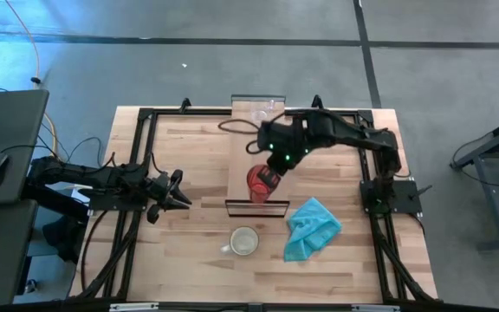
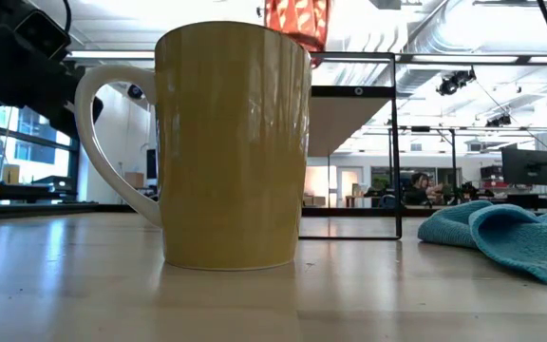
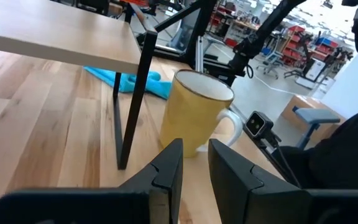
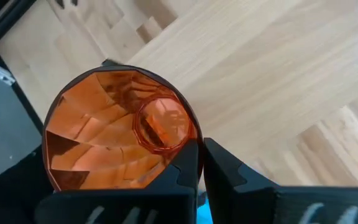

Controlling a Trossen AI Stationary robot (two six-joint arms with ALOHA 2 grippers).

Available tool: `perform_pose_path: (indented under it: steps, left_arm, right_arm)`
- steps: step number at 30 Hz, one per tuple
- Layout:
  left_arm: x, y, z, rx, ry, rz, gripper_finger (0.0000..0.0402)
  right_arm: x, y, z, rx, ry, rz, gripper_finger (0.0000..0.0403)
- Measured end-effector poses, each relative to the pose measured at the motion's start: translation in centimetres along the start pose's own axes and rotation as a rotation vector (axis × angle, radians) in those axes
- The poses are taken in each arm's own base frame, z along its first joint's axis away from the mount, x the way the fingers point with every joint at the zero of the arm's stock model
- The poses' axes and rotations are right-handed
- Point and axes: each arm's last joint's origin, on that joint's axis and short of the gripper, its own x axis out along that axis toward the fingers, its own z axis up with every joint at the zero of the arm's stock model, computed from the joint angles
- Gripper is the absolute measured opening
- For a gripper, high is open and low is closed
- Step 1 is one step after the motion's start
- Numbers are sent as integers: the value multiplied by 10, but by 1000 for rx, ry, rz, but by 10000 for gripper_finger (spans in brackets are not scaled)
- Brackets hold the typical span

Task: Stack small to large cups/mugs on shelf
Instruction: Put the red cup on the shelf

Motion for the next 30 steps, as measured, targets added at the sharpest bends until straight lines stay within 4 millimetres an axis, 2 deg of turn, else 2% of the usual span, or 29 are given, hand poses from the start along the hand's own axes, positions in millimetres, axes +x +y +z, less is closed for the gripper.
perform_pose_path:
  steps: [19, 25, 30]
  left_arm:
    - [0, 0, 0, 7, -4, 16, 67]
    - [0, 0, 0, 7, -4, 16, 67]
    - [0, 0, 0, 7, -4, 16, 67]
  right_arm:
    - [-6, -76, 48, 65, -81, -107, 0]
    - [-5, -89, 60, 79, -135, -100, 0]
    - [4, -98, 62, 103, -92, -106, 0]
